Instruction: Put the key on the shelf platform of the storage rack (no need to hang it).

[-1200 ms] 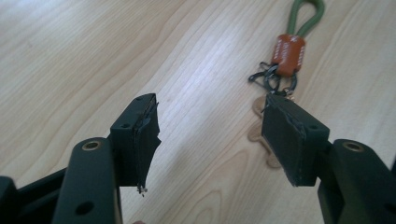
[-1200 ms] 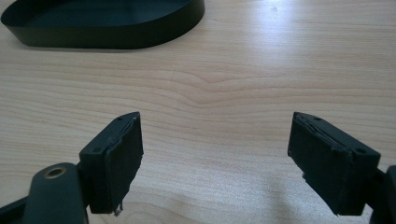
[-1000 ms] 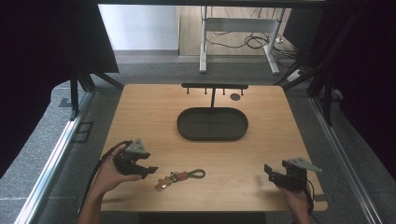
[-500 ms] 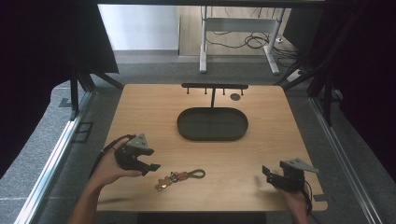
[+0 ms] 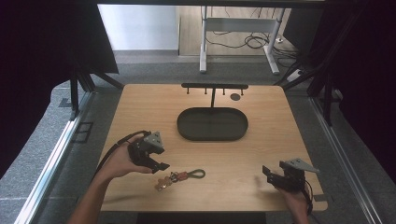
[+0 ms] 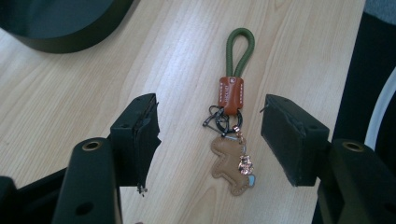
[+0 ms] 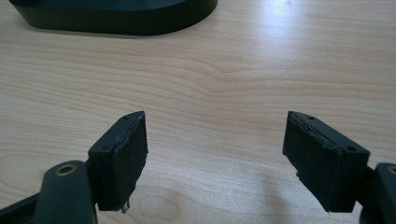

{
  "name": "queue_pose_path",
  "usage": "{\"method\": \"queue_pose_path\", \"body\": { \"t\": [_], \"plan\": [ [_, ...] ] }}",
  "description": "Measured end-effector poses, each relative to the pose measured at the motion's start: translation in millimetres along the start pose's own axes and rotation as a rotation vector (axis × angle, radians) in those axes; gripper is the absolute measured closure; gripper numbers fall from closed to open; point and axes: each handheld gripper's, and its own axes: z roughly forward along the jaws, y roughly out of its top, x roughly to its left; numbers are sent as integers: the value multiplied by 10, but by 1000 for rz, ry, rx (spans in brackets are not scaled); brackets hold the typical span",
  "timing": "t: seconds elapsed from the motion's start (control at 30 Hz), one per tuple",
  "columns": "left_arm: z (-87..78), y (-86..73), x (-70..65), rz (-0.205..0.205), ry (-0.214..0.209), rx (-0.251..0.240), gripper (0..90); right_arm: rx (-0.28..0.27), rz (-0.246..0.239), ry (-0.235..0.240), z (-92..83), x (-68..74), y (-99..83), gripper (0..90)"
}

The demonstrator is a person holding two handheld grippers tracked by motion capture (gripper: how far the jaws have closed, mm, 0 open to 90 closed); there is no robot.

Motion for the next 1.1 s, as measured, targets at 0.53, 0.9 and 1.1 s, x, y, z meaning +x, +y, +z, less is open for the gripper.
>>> {"method": "queue_pose_path", "body": {
  "t": [0.53,0.9,1.1],
  "plan": [
    [194,120,-39,44,-30,54,379,8,-3,4,16,1,-7,232],
    [318,212,-41,66,-47,97,397,13,-4,5,28,14,-12,234],
    [415,257,-61,89,-55,128,409,14,-8,7,22,20,-7,235]
  ]
}}
